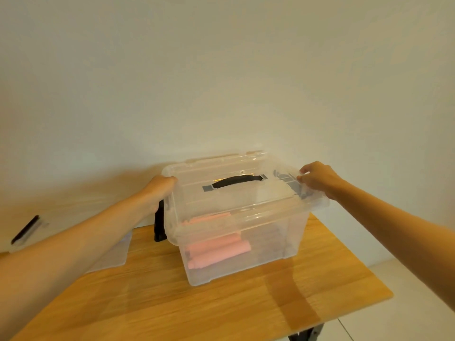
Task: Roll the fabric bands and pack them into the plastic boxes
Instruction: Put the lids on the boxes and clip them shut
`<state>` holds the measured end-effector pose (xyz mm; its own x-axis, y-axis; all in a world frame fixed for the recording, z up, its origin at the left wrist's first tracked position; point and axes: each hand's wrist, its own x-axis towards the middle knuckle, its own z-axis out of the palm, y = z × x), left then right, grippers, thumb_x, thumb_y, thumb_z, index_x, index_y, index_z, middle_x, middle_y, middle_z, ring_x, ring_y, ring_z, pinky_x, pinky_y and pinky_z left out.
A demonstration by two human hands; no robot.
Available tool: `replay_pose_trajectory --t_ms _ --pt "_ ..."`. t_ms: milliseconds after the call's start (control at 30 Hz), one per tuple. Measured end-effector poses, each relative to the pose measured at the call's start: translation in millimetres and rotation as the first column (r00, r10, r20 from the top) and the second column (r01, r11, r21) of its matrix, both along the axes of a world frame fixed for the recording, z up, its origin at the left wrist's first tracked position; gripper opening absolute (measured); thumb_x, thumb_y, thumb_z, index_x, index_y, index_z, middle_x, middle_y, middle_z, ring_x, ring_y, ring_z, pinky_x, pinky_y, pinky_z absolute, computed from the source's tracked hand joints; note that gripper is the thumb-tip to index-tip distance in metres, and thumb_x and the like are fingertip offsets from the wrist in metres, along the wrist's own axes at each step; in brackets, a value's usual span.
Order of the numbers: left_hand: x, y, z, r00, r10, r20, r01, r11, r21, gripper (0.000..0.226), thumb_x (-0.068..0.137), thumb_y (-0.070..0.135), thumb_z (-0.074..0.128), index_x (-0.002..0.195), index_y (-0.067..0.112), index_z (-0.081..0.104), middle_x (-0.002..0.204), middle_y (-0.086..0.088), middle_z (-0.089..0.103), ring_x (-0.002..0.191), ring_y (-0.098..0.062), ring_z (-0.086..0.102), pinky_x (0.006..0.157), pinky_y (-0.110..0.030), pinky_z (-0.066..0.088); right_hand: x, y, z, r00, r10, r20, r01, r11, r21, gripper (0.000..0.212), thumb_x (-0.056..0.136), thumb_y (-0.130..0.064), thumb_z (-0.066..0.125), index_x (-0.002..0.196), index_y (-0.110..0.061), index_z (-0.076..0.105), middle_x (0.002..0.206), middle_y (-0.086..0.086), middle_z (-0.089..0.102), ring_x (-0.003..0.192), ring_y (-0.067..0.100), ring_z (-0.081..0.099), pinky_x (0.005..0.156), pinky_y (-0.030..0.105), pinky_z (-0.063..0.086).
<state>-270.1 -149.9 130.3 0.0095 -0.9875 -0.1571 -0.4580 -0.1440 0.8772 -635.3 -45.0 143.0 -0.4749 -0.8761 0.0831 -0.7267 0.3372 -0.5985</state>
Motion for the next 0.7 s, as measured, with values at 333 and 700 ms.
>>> replay_pose_trajectory --t_ms 333,700 --pt "-1.4 -4.2 1.2 0.998 0.007 0.069 -0.013 0.996 0.087 0.051 0.106 0.049 0.039 0.134 0.007 0.051 0.107 -0.010 0.063 0.087 -0.028 0.060 0.062 -0.035 0.046 2.8 -19.2 -5.8 0.982 0.022 -0.190 -0.004 0.996 0.094 0.031 0.102 -0.025 0.055 0.116 -0.002 0.071 0.110 0.017 0.070 0.100 0.033 0.063 0.081 0.037 0.052" --pt "-1.1 -2.4 5.4 0.992 0.023 0.121 -0.042 0.987 0.155 0.064 0.101 0.063 0.034 0.124 0.007 0.056 0.110 -0.014 0.064 0.093 -0.030 0.063 0.075 -0.039 0.054 1.6 -32.8 -4.2 0.984 0.004 -0.177 0.022 0.990 0.141 0.038 0.107 -0.028 0.045 0.109 0.002 0.067 0.108 0.013 0.068 0.087 0.025 0.059 0.071 0.028 0.043"
